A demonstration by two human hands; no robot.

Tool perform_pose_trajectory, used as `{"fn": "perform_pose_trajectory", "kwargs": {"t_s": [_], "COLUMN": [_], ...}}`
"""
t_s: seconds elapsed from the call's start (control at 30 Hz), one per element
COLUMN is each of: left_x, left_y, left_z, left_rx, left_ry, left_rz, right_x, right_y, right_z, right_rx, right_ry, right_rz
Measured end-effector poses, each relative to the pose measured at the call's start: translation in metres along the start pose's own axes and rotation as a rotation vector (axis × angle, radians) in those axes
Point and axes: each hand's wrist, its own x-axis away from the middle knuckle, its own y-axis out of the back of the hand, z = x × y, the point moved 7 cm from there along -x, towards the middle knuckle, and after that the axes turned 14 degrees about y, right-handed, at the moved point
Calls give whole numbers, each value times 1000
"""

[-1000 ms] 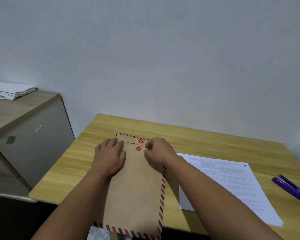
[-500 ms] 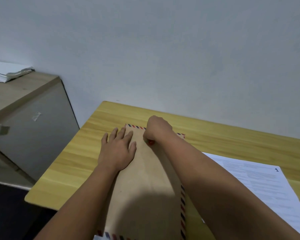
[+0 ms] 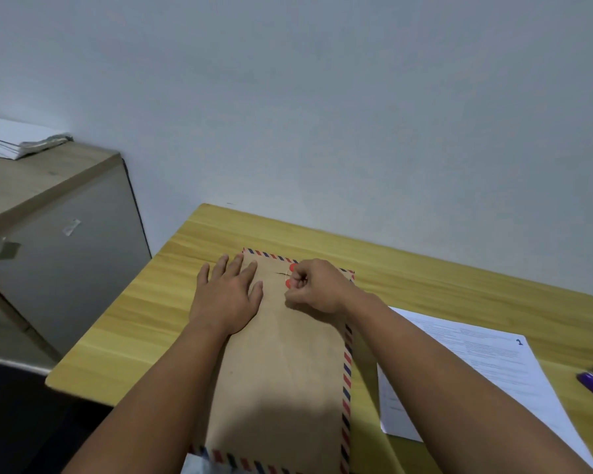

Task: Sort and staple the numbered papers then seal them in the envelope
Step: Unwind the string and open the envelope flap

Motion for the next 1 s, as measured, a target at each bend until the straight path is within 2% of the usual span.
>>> {"fn": "perform_pose_trajectory", "kwargs": {"t_s": [0.3, 0.43, 0.6, 0.73, 0.8, 0.9, 1.0], "left_x": [-2, -2, -2, -1, -1, -1, -1], "left_y": [-2, -2, -1, -1, 0, -1, -1], "left_z": [1, 1, 1, 0, 0, 1, 1], "left_rx": [21, 15, 7, 9, 15, 16, 23], "left_ry": [-4, -1, -6, -11, -11, -10, -4], "left_rz": [-6, -14, -29, -30, -31, -34, -26], "right_x": [5, -8, -25, -34, -39, -40, -28], "right_y": [53, 57, 47, 48, 45, 28, 12], "right_z": [-37, -27, -8, 2, 8, 19, 25], "right_rx": [-285, -510, -501, -727, -820, -1026, -1041], "right_ry": [-248, -266, -209, -220, -205, -224, -276], "right_rz": [-435, -517, -426, -479, -445, -272, -2]}}
